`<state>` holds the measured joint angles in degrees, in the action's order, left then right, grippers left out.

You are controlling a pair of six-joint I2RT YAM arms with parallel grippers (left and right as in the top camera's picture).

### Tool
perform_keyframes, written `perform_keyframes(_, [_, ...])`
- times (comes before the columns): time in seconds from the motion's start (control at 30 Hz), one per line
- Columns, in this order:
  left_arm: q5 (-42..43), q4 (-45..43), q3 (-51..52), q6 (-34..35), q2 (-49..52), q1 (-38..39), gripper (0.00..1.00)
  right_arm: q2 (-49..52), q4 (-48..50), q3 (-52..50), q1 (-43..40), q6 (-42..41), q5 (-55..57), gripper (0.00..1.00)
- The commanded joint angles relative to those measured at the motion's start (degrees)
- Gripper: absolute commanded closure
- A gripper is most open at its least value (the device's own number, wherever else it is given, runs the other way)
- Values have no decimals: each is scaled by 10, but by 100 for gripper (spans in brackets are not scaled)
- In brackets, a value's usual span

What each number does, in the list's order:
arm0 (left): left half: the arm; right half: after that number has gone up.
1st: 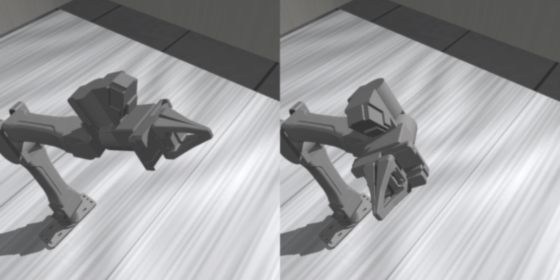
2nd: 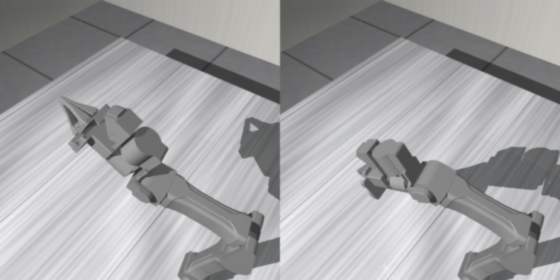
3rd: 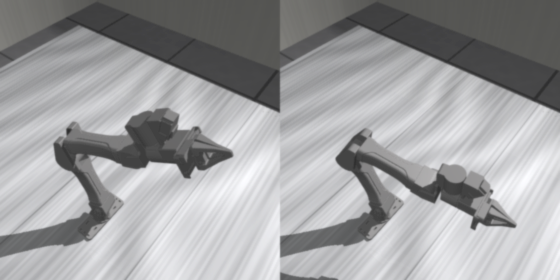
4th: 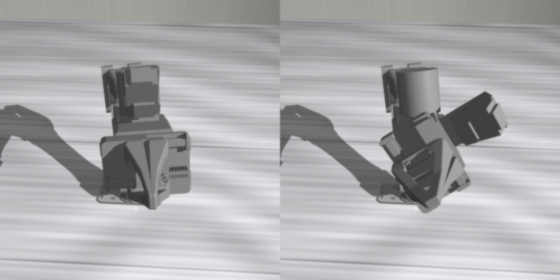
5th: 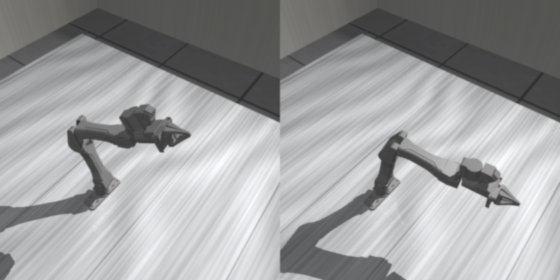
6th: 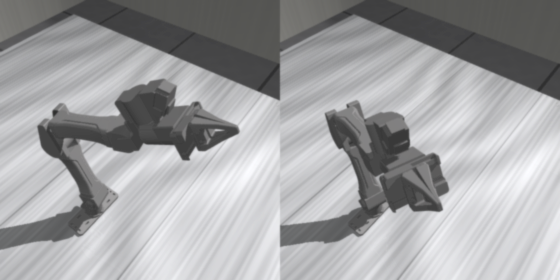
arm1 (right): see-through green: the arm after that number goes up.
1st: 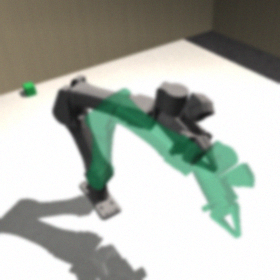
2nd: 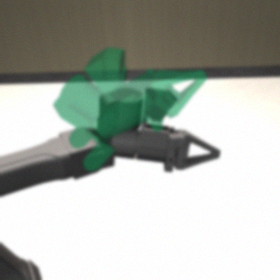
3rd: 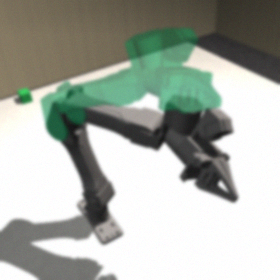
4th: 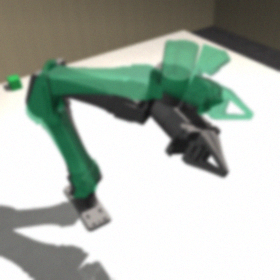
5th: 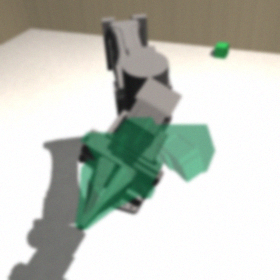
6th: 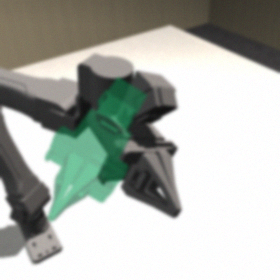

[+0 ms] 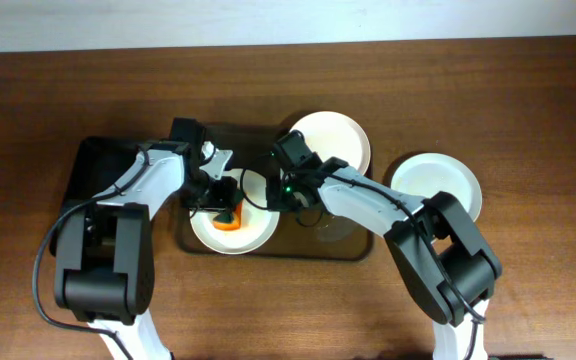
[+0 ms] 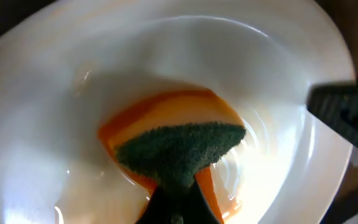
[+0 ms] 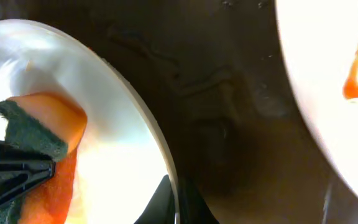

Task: Clean dirty plates on tray and stack at the side
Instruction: 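Scrub the held plate with the sponge in the left gripper, then lift the plate with the right gripper and stack it on the side plate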

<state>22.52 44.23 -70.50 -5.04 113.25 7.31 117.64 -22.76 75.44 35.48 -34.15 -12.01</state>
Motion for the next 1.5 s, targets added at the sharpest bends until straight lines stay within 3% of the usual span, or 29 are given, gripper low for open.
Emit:
perform_keyframes(0.0, [-8, -48, 21, 60, 49, -9, 100, 9, 4, 0, 1, -6, 4, 96])
perform_keyframes(0.07, [-132, -45, 20, 256, 49, -23, 100, 9, 5, 0, 1, -6, 5, 96])
perform_keyframes(0.17, [-194, 25, 20, 344, 49, -22, 100, 9, 5, 0, 1, -6, 15, 96])
perform_keyframes(0.27, [-193, 103, 20, 336, 49, -21, 100, 9, 5, 0, 1, -6, 15, 96])
perform_keyframes(0.33, [-149, 159, 17, 245, 48, -25, 100, 9, 5, 0, 1, -6, 14, 96])
perform_keyframes(0.47, [-38, 189, 15, 107, 48, -24, 100, 9, 7, 0, 1, -6, 4, 96])
perform_keyframes(0.53, [-31, 159, 15, 107, 48, -26, 100, 9, 7, 0, 1, -6, 4, 96])
perform_keyframes(0.6, [27, 107, 15, 79, 48, -26, 100, 9, 7, 0, 1, -6, 4, 96])
perform_keyframes(0.77, [23, -40, 8, 94, 48, -27, 100, 9, 7, 0, 1, -6, 4, 96])
perform_keyframes(0.8, [-13, -56, -2, 123, 48, -28, 100, 9, 6, 0, 1, -6, 4, 96])
perform_keyframes(0.9, [-228, -97, -21, 261, 48, -27, 100, 9, 4, 0, 1, -6, 4, 96])
perform_keyframes(0.97, [-301, -106, -21, 332, 48, -27, 100, 9, 5, 0, 1, -6, 4, 96])
perform_keyframes(1.03, [-296, -96, -57, 337, 43, -27, 100, 9, 5, 0, 1, -6, 4, 96])
perform_keyframes(1.13, [-272, 22, -170, 309, 22, -26, 100, 9, 4, 0, 1, -6, 4, 96])
perform_keyframes(1.23, [-272, 163, -304, 232, -2, -26, 100, 9, 5, 0, 1, -6, 4, 96])
perform_keyframes(1.47, [-292, 151, -292, 229, 3, -27, 100, 51, 55, 0, 10, -6, 1, 96])
